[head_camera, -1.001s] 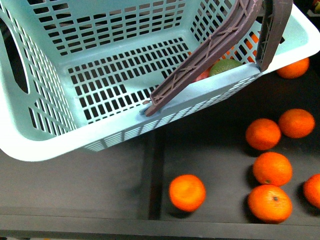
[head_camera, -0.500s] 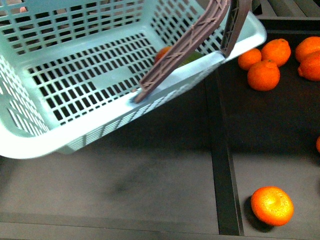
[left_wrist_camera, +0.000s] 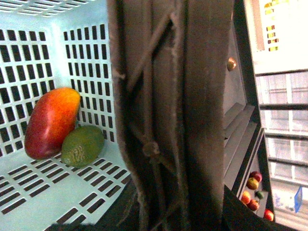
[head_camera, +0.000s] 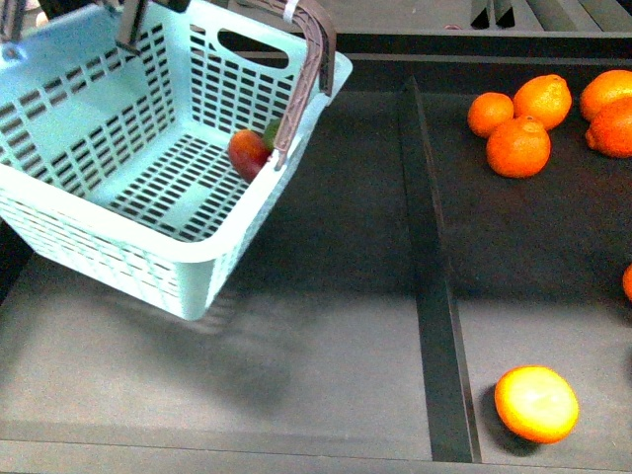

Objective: Pick mango and avocado into basket

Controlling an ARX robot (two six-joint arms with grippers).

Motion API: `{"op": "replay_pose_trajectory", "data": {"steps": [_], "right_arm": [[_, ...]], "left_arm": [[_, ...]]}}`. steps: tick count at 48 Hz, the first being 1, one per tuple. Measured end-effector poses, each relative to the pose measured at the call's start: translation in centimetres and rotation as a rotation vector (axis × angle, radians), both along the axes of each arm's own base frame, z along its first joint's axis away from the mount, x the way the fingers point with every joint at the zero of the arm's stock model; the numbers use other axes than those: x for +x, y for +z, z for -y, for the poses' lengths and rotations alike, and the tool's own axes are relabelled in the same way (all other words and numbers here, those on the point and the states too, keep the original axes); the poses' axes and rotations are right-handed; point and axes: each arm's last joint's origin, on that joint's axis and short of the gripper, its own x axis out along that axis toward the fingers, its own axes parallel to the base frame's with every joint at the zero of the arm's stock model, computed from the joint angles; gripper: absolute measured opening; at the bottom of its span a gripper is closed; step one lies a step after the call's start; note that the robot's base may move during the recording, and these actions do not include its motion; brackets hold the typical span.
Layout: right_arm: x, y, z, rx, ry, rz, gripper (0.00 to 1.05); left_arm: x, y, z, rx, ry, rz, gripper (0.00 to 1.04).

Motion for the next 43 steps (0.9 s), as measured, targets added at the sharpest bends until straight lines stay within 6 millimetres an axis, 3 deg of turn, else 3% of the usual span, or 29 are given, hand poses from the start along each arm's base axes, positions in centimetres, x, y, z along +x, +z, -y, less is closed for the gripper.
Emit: {"op": "replay_pose_trajectory", "data": {"steps": [5, 19, 29, 38, 43], "right_arm": [[0.0, 0.0, 0.0, 0.0, 0.0, 0.0, 0.96], [0.0, 0.0, 0.0, 0.0, 0.0, 0.0, 0.96], [0.0, 0.0, 0.0, 0.0, 0.0, 0.0, 0.96], [0.0, 0.0, 0.0, 0.0, 0.0, 0.0, 0.96], [0.0, 0.0, 0.0, 0.0, 0.0, 0.0, 0.96]], "left_arm": [[0.9, -2.3, 0.2, -0.11, 0.073, -0.033, 0.16], [0.2, -3.3, -0.1, -0.171, 0.119, -0.064, 0.16], [-1.5, -4.4, -1.0, -0.197, 0.178, -0.097, 0.56], [-3.6, -1.5, -2.6, -0.201, 0.222, -0.031, 0.96], [-5.4, -0.4, -3.8, -0.17, 0.251, -0.019, 0.96]]}}
